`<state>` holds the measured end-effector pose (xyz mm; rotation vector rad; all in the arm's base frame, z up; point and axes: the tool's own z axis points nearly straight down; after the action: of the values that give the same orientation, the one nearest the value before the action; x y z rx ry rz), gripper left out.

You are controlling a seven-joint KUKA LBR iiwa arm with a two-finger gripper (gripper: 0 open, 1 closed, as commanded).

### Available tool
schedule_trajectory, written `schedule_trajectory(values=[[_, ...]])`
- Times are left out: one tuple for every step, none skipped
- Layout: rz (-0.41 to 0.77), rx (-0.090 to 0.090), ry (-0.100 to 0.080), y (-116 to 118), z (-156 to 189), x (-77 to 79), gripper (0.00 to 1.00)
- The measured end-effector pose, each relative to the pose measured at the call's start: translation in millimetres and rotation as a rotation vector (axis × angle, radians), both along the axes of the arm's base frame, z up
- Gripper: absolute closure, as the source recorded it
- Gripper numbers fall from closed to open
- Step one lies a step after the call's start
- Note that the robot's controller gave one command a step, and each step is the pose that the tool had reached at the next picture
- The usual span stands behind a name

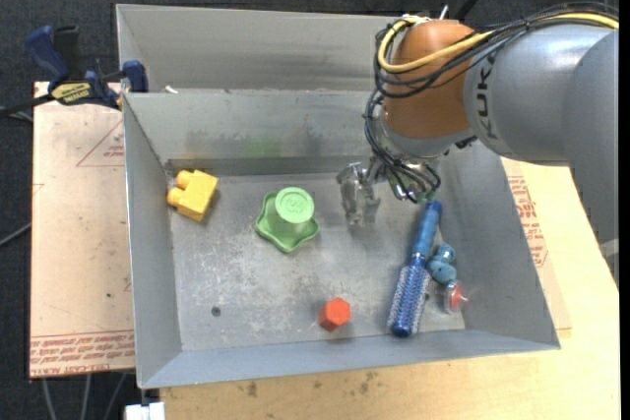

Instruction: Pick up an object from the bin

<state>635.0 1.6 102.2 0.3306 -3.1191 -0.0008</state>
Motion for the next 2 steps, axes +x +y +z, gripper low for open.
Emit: schedule_trajectory(values=[[0.715,0.000,-0.014,-15,132,-3.0,1.00],[0.927,0.006,-0.001,-62,25,-19.4,1.00]])
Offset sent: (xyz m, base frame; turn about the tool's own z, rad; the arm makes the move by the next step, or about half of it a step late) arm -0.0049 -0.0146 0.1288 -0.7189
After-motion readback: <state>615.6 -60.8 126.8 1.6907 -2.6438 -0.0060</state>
